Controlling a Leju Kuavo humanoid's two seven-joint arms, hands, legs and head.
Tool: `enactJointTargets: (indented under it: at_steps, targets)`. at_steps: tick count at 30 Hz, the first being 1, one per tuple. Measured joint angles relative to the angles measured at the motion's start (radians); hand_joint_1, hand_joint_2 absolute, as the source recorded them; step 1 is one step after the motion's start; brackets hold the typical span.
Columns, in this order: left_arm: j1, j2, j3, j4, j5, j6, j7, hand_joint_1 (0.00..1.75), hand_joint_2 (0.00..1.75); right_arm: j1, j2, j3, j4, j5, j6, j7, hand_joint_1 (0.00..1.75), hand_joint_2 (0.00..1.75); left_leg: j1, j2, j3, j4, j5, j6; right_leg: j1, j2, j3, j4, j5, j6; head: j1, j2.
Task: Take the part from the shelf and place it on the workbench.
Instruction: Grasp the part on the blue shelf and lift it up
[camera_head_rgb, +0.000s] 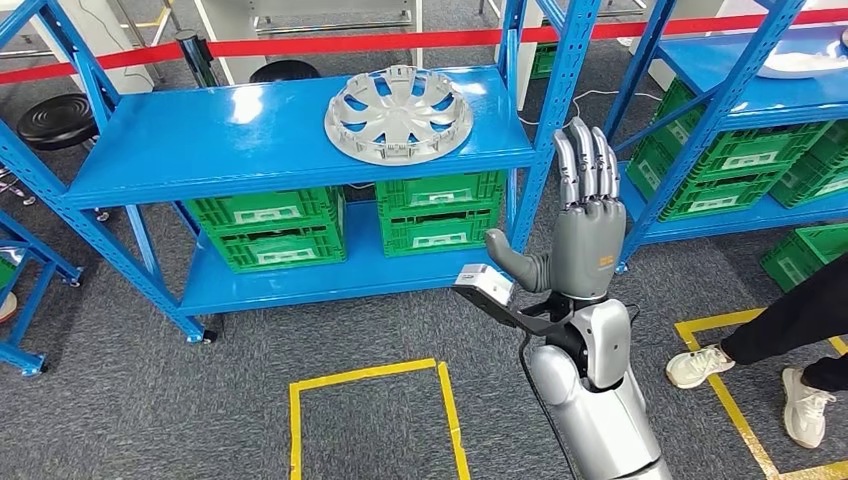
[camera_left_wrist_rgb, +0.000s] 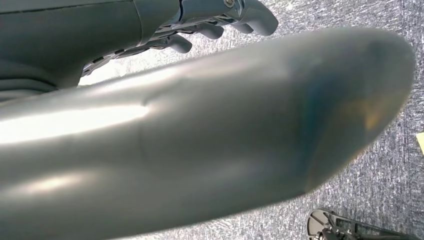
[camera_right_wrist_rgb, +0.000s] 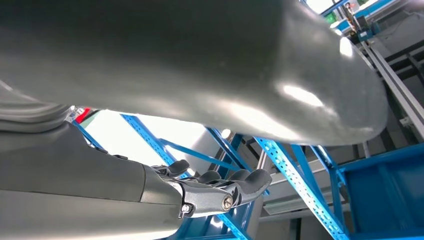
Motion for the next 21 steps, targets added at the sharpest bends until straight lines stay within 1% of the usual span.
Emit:
enactJointTargets:
  at_steps: [2,4,5,6,7,9,10,11,12,13,14,15,16,17,18,20,21]
  targets:
    - [0.000,0.000,0.000,0.000,-0.001,0.004,0.004,0.00,0.00,0.000,-0.005,0.000,0.001,-0.005,0.002,0.000,0.00,0.00,-0.001,0.000,-0.003,0.001,0.001,0.004,-0.001,0.000,-0.002,0.000,0.002,0.003,0.000,0.000]
    - [0.000,-0.001,0.000,0.000,-0.002,0.005,0.007,0.00,0.00,-0.001,-0.010,0.000,0.001,-0.008,0.004,0.000,0.00,0.00,-0.001,0.000,-0.004,-0.004,0.006,0.011,-0.001,0.000,-0.002,-0.003,0.005,0.009,0.000,0.000]
    - [-0.001,-0.002,0.000,0.000,-0.002,0.006,0.007,0.00,0.00,-0.002,-0.013,0.000,0.001,-0.009,0.004,0.000,0.00,0.00,0.002,0.001,-0.002,-0.011,0.011,0.015,0.000,0.001,-0.004,0.000,0.002,0.012,0.001,0.000]
    - [-0.001,-0.003,0.000,0.000,-0.003,0.006,0.007,0.00,0.00,-0.003,-0.016,0.000,0.001,-0.009,0.004,0.000,0.00,0.00,0.005,0.002,-0.001,-0.018,0.017,0.020,0.000,0.002,-0.013,0.018,-0.012,0.015,0.002,0.000]
    - [-0.002,-0.004,0.000,0.000,-0.003,0.007,0.009,0.00,0.00,-0.005,-0.020,0.000,0.002,-0.009,0.005,0.000,0.00,0.00,0.008,0.003,0.000,-0.025,0.022,0.025,0.000,0.004,-0.030,0.056,-0.037,0.017,0.003,0.000]
    - [-0.002,-0.005,0.000,0.000,-0.009,0.006,0.015,0.00,0.00,-0.006,-0.028,0.000,0.004,-0.013,0.006,0.002,0.00,0.00,0.010,0.004,-0.004,-0.027,0.025,0.029,-0.002,0.006,-0.091,0.187,-0.104,0.021,0.005,0.000]
    - [-0.002,-0.005,0.000,0.000,-0.013,0.004,0.019,0.00,0.00,-0.005,-0.032,0.000,0.007,-0.017,0.006,0.003,0.00,0.00,0.010,0.004,-0.007,-0.025,0.025,0.029,-0.002,0.006,-0.118,0.245,-0.124,0.023,0.005,0.000]
    - [-0.001,-0.005,0.000,0.000,-0.018,0.002,0.021,0.00,0.00,-0.004,-0.037,0.000,0.009,-0.023,0.005,0.004,0.00,0.00,0.010,0.004,-0.008,-0.023,0.025,0.029,-0.003,0.006,-0.132,0.276,-0.128,0.024,0.005,0.000]
    - [-0.001,-0.005,0.000,0.000,-0.021,0.001,0.023,0.00,0.00,-0.004,-0.043,0.000,0.012,-0.031,0.004,0.005,0.00,0.00,0.010,0.004,-0.009,-0.021,0.024,0.027,-0.004,0.006,-0.125,0.263,-0.111,0.024,0.005,0.000]
    - [-0.001,-0.006,0.000,0.000,-0.022,0.001,0.023,0.00,0.00,-0.004,-0.049,0.000,0.014,-0.037,0.003,0.004,0.00,0.00,0.011,0.004,-0.010,-0.017,0.023,0.025,-0.004,0.006,-0.098,0.212,-0.079,0.023,0.005,0.000]
    - [-0.001,-0.006,0.000,0.001,-0.023,0.000,0.022,0.00,0.00,-0.004,-0.055,0.000,0.015,-0.043,0.001,0.004,0.00,0.00,0.012,0.003,-0.010,-0.012,0.020,0.021,-0.005,0.005,-0.061,0.138,-0.049,0.022,0.005,0.000]
    - [-0.001,-0.007,-0.001,0.001,-0.023,0.000,0.021,0.00,0.00,-0.004,-0.060,-0.001,0.016,-0.047,-0.002,0.003,0.00,0.00,0.011,0.002,-0.011,-0.007,0.016,0.015,-0.003,0.004,-0.027,0.072,-0.027,0.018,0.005,0.000]
    - [-0.001,-0.007,-0.001,0.001,-0.023,0.000,0.019,0.00,0.00,-0.001,-0.063,-0.001,0.017,-0.049,-0.004,0.003,0.00,0.00,0.011,0.002,-0.013,-0.003,0.013,0.008,-0.002,0.005,-0.006,0.028,-0.016,0.012,0.005,0.000]
    - [-0.001,-0.008,-0.001,0.001,-0.024,0.000,0.017,0.00,0.00,0.003,-0.066,-0.001,0.017,-0.049,-0.008,0.004,0.00,0.00,0.009,0.002,-0.013,-0.002,0.012,0.001,0.000,0.006,0.003,0.008,-0.016,0.005,0.005,0.000]
    - [-0.001,-0.008,-0.001,0.002,-0.024,0.000,0.016,0.00,0.00,0.008,-0.069,-0.002,0.018,-0.049,-0.011,0.006,0.00,0.00,0.009,0.002,-0.014,-0.003,0.011,-0.006,0.004,0.008,0.002,0.008,-0.016,-0.003,0.004,0.000]
    - [-0.001,-0.007,-0.002,0.002,-0.026,-0.003,0.015,0.00,0.00,0.020,-0.073,-0.003,0.017,-0.048,-0.017,0.010,0.00,0.00,0.011,0.001,-0.014,-0.001,0.009,-0.018,0.002,0.010,0.003,0.004,-0.013,-0.017,0.004,0.000]
    - [-0.001,-0.007,-0.002,0.002,-0.026,-0.004,0.015,0.00,0.00,0.024,-0.074,-0.003,0.015,-0.047,-0.019,0.011,0.00,0.00,0.012,0.001,-0.021,0.015,-0.003,-0.025,0.000,0.010,0.004,0.002,-0.011,-0.023,0.002,0.000]
